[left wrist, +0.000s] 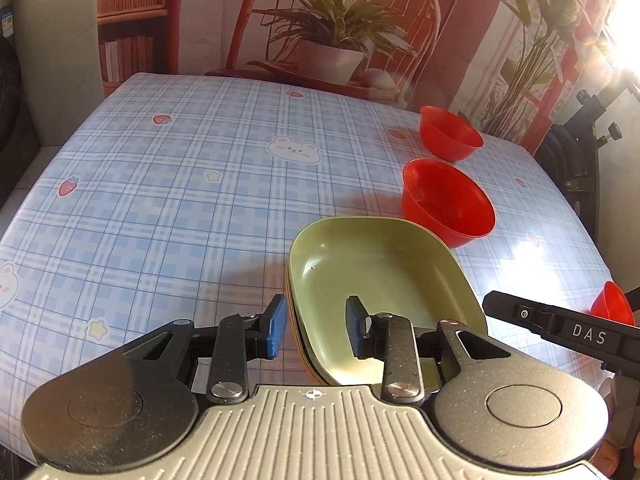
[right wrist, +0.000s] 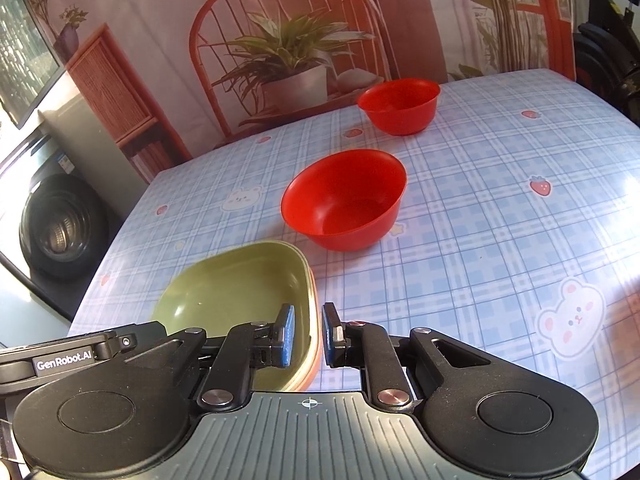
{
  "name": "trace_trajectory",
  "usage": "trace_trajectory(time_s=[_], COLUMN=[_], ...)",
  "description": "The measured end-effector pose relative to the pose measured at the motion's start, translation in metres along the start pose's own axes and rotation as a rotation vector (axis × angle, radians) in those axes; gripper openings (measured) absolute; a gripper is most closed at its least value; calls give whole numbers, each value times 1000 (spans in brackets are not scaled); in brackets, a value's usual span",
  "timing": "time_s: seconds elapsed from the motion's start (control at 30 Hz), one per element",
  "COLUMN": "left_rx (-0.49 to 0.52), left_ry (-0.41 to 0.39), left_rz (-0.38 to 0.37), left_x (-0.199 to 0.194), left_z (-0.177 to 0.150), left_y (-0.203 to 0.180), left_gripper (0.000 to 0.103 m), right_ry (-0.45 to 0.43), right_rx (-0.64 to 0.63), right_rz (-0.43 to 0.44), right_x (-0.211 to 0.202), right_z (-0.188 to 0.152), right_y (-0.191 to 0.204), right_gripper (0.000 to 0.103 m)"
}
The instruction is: Organize plates and bowls
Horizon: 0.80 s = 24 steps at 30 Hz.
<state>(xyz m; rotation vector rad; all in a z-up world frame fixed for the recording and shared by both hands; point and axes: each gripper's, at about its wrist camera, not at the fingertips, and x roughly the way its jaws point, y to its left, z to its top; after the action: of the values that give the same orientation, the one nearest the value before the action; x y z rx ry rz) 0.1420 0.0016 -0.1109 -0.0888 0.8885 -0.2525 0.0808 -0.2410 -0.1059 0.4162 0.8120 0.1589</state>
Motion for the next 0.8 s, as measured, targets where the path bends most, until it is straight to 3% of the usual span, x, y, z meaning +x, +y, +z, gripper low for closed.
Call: trace_trajectory(time_s=[0.27,0.57,0.8], left_rx=[29,89,115], left_ry=[-97,-197,-192], left_rz=[-104,-116,-98], left_x=[-29,-40,-19], left_z=[43,89,110], left_y=[-26,-55,-70], left_gripper=[35,40,43], right_ry=[-146,-284,-297], right_rx=[-12,-26,-17], right_rz=[-51,-117,-146], right_x=[-32,-56,-43], right_z=[48,106,123], right_y=[-22,-61,-85], right_gripper=[15,15,15])
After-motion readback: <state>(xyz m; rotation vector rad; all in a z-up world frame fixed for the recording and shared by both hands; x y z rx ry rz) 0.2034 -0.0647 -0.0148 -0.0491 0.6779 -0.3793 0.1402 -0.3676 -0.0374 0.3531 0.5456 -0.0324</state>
